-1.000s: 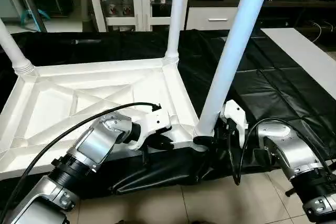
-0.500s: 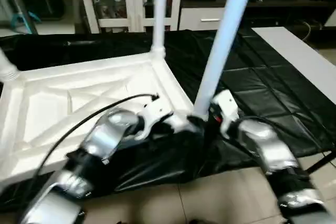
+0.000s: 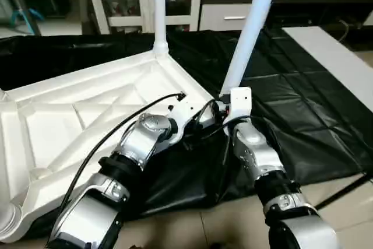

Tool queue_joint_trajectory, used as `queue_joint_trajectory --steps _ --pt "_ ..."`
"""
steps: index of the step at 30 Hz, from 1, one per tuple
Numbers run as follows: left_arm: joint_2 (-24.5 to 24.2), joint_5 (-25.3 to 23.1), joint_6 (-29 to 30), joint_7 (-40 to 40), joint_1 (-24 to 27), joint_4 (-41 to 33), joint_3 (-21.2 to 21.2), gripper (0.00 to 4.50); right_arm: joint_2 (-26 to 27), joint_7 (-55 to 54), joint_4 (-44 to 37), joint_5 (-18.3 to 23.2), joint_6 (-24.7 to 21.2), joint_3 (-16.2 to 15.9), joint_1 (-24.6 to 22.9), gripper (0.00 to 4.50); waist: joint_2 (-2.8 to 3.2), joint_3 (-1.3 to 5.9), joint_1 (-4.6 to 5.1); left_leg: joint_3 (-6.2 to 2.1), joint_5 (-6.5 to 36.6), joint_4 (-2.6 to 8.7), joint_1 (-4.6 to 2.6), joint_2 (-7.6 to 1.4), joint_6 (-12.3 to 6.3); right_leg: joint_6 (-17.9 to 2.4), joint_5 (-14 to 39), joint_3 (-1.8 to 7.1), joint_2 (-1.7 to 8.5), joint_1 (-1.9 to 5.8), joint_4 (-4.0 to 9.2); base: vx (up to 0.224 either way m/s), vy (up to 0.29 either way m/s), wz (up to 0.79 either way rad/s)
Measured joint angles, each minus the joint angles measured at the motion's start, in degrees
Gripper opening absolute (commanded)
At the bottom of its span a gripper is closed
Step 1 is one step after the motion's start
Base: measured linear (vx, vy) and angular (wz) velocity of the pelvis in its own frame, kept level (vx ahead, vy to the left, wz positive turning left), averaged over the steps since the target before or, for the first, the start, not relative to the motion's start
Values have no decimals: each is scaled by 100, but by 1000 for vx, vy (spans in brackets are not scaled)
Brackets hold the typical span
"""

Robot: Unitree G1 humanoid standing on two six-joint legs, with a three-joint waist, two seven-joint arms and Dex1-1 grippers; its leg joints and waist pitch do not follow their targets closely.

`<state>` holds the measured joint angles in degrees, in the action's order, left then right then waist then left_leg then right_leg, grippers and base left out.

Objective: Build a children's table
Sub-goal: Rotate leg to tighten

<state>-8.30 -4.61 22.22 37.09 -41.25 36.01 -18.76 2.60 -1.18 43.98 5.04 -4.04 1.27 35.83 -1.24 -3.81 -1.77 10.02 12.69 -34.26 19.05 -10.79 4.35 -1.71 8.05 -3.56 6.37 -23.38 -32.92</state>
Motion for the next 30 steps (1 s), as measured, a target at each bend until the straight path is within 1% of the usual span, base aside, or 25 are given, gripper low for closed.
queue_joint_trajectory --steps 2,3,4,5,6,8,11,13,16,21,23,25,28,30 --pt "-1 0 -54 0 -27 39 4 0 -1 26 32 -42 80 11 17 267 8 5 -7 12 1 17 2 -7 1 26 16 3 -3 -11 -24 58 -34 10" --pt "-4 2 -76 3 -28 37 11 0 -9 96 30 -42 120 36 16 302 15 9 -17 14 -4 39 4 -10 9 33 20 -2 -4 -19 -26 54 -33 9" --pt "-5 3 -87 6 -29 32 12 0 -31 153 24 -42 150 37 8 323 18 11 -23 14 -7 48 6 -12 12 40 24 -6 -4 -22 -30 0 0 0" --pt "-5 3 -100 9 -30 29 12 0 -53 219 15 -41 179 36 -5 337 19 11 -29 15 -7 54 8 -14 12 44 27 -9 -5 -27 -32 0 0 0" --pt "-23 -12 -128 9 -36 30 26 0 -58 348 -112 -15 188 23 -73 337 20 11 -20 15 -8 57 17 -17 11 45 27 -10 -9 -34 -33 0 0 0" --pt "-64 -20 -176 8 -37 28 42 0 -126 538 -428 32 132 -21 -238 371 22 11 -17 12 -9 56 56 -19 10 45 27 -11 -10 -48 -33 0 0 0" --pt "-96 -38 -297 34 15 -23 49 0 -333 845 -974 90 -122 -172 -456 371 24 10 -3 10 -10 48 80 -19 10 47 25 -10 -9 -62 -31 0 0 0" --pt "-137 -92 -389 43 112 -147 18 0 -565 1287 -1689 162 -384 -315 -771 371 32 14 -6 7 -27 47 85 -19 -18 48 25 -10 -9 -65 -29 0 0 0" --pt "-190 -192 -506 3 204 -249 -33 0 -869 1797 -2367 268 -744 -424 -1135 371 45 21 -5 3 -28 48 84 -22 -19 51 26 -13 -11 -64 -29 0 0 0" --pt "-267 -193 -561 -18 321 -363 -15 0 -1286 2290 -3198 449 -1187 -519 -1731 371 80 37 13 -3 -24 48 85 -27 -13 77 23 -13 -16 -69 -29 0 0 0" --pt "-283 -184 -557 -5 358 -400 9 0 -1377 2384 -3380 474 -1266 -536 -1833 371 87 41 19 -4 -10 48 86 -27 10 86 22 -13 -18 -72 -29 0 0 0" --pt "-322 -181 -536 36 467 -556 33 0 -1519 2599 -3755 560 -1409 -618 -1987 371 108 50 26 -8 -9 50 87 -28 11 94 26 -13 -19 -74 -29 0 0 0" --pt "-344 -178 -521 79 486 -604 43 0 -1520 2695 -3916 582 -1531 -633 -2024 371 111 52 23 -7 -11 51 94 -31 9 95 25 -13 -23 -82 -31 0 0 0" --pt "-367 -171 -503 136 523 -673 45 0 -1508 2678 -3929 580 -1598 -639 -2027 371 111 52 21 -7 -7 58 86 -31 14 117 39 -13 -23 -79 -29 0 0 0"
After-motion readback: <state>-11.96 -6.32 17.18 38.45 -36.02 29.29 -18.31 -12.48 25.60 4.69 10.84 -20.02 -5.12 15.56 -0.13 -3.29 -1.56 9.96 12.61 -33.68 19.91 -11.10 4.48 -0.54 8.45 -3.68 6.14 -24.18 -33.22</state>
